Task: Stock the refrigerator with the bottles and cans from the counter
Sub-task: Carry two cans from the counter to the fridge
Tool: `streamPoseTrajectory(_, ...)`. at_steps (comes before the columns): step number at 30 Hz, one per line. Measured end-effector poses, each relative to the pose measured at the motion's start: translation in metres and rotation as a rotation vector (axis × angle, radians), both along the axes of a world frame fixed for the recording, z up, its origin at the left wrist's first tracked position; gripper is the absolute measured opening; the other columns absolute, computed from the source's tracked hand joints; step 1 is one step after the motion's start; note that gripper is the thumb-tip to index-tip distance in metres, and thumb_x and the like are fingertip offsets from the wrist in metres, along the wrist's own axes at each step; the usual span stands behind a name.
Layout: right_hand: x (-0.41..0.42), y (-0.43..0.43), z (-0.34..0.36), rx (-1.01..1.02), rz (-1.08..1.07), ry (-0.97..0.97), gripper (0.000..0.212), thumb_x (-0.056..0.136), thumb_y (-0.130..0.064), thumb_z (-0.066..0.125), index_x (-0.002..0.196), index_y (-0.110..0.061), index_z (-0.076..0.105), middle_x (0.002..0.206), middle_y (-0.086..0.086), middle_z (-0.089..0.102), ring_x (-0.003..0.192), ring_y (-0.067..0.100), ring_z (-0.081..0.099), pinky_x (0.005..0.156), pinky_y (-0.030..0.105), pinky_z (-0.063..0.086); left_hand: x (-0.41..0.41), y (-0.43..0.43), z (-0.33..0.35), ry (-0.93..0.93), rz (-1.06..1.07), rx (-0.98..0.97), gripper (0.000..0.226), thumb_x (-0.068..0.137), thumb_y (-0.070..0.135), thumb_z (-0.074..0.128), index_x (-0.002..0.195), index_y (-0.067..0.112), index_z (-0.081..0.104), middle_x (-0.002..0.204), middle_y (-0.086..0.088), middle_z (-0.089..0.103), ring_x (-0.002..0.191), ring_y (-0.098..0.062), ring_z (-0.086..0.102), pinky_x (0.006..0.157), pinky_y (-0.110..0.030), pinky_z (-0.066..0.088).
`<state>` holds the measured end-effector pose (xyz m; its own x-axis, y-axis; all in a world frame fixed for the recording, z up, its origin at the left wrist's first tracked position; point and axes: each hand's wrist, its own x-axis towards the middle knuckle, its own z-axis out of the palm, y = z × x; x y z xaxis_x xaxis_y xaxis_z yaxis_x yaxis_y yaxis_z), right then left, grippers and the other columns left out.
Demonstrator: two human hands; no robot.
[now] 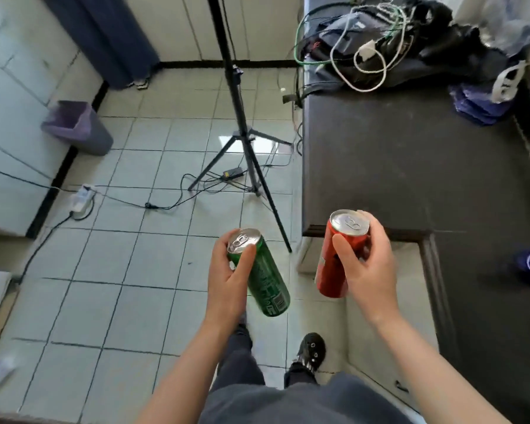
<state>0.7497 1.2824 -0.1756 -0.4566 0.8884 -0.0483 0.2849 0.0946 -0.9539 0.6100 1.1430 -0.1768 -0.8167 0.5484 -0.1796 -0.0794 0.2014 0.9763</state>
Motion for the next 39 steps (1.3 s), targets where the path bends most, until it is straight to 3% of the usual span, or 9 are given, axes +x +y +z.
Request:
streamPoseTrajectory(8, -0.139, -0.097, 0.000, 0.022, 0.317, -0.089, 0.061, 0.071, -0.058, 0.061, 0.121, -0.024, 0.053, 0.116, -0.004, 0.060, 0.103, 0.009, 0.058, 0.088, 0.029, 0.048, -0.089, -0.135, -0.012, -0.043, 0.302, 0.035, 0.020, 0.084, 0.038, 0.055, 0.104, 0.037, 0.052, 0.104, 0.018, 0.057, 0.089, 0.015, 0.055, 0.071, -0.002, 0.042)
streamPoseTrajectory(11, -0.206, -0.157, -0.004, 0.005, 0.447, -0.091, 0.052, 0.076, -0.047, 0.068, 0.121, -0.025, 0.053, 0.116, -0.003, 0.060, 0.101, 0.009, 0.058, 0.082, 0.021, 0.048, -0.135, -0.202, -0.014, -0.056, 0.423, 0.042, 0.028, 0.078, 0.044, 0.055, 0.104, 0.034, 0.052, 0.104, 0.016, 0.058, 0.088, 0.014, 0.056, 0.070, -0.003, 0.043)
streamPoseTrajectory(16, -0.314, -0.268, -0.012, 0.001, 0.692, -0.094, 0.044, 0.083, -0.028, 0.068, 0.124, -0.026, 0.052, 0.116, -0.006, 0.059, 0.102, 0.010, 0.058, 0.085, 0.034, 0.052, -0.208, -0.325, -0.018, -0.022, 0.618, 0.007, 0.037, 0.073, 0.051, 0.057, 0.106, 0.036, 0.051, 0.106, 0.016, 0.057, 0.092, 0.012, 0.055, 0.074, -0.006, 0.043)
streamPoseTrajectory(20, -0.382, -0.346, -0.010, 0.027, 0.883, -0.070, 0.047, 0.082, -0.026, 0.068, 0.126, -0.026, 0.051, 0.117, -0.002, 0.061, 0.101, 0.015, 0.060, 0.081, 0.032, 0.053, -0.244, -0.411, -0.018, 0.006, 0.761, -0.037, 0.029, 0.087, 0.030, 0.062, 0.113, 0.030, 0.049, 0.111, 0.007, 0.056, 0.101, -0.003, 0.055, 0.088, -0.025, 0.046)
streamPoseTrajectory(24, -0.439, -0.407, -0.002, 0.037, 1.066, -0.058, 0.039, 0.083, -0.026, 0.067, 0.110, -0.048, 0.049, 0.109, -0.017, 0.061, 0.100, 0.004, 0.059, 0.073, 0.016, 0.047, -0.262, -0.482, -0.016, 0.003, 0.930, -0.014, 0.027, 0.087, 0.025, 0.062, 0.107, 0.038, 0.050, 0.111, 0.014, 0.056, 0.097, 0.012, 0.053, 0.081, -0.016, 0.043)
streamPoseTrajectory(27, -0.480, -0.450, -0.004, 0.057, 1.189, -0.076, 0.039, 0.082, -0.030, 0.066, 0.117, -0.039, 0.050, 0.111, -0.011, 0.061, 0.099, 0.004, 0.059, 0.069, 0.011, 0.048, -0.272, -0.520, -0.022, -0.028, 1.055, -0.001, 0.031, 0.087, 0.021, 0.063, 0.112, 0.035, 0.050, 0.114, 0.011, 0.056, 0.097, 0.013, 0.053, 0.081, -0.016, 0.044)
streamPoseTrajectory(32, -0.557, -0.519, -0.014, 0.073, 1.339, -0.056, 0.040, 0.084, -0.030, 0.064, 0.121, -0.029, 0.051, 0.113, -0.005, 0.061, 0.100, 0.007, 0.059, 0.071, 0.010, 0.048, -0.306, -0.571, -0.030, -0.026, 1.233, -0.023, 0.031, 0.087, 0.018, 0.064, 0.108, 0.036, 0.050, 0.111, 0.015, 0.056, 0.095, 0.015, 0.053, 0.080, -0.010, 0.044)
streamPoseTrajectory(35, -0.613, -0.563, -0.016, 0.034, 1.393, -0.029, 0.040, 0.085, -0.029, 0.063, 0.122, -0.031, 0.049, 0.113, -0.006, 0.060, 0.100, 0.007, 0.058, 0.079, 0.022, 0.050, -0.350, -0.605, -0.030, -0.024, 1.285, -0.028, 0.032, 0.089, 0.017, 0.062, 0.111, 0.036, 0.048, 0.111, 0.017, 0.054, 0.095, 0.016, 0.053, 0.076, -0.004, 0.044)
streamPoseTrajectory(39, -0.698, -0.612, -0.003, -0.004, 1.447, 0.020, 0.038, 0.085, -0.029, 0.063, 0.120, -0.035, 0.048, 0.111, -0.007, 0.061, 0.098, 0.006, 0.059, 0.079, 0.020, 0.049, -0.429, -0.645, -0.014, 0.008, 1.362, -0.037, 0.033, 0.089, 0.015, 0.061, 0.116, 0.028, 0.047, 0.114, 0.009, 0.054, 0.105, 0.000, 0.052, 0.087, -0.019, 0.042)
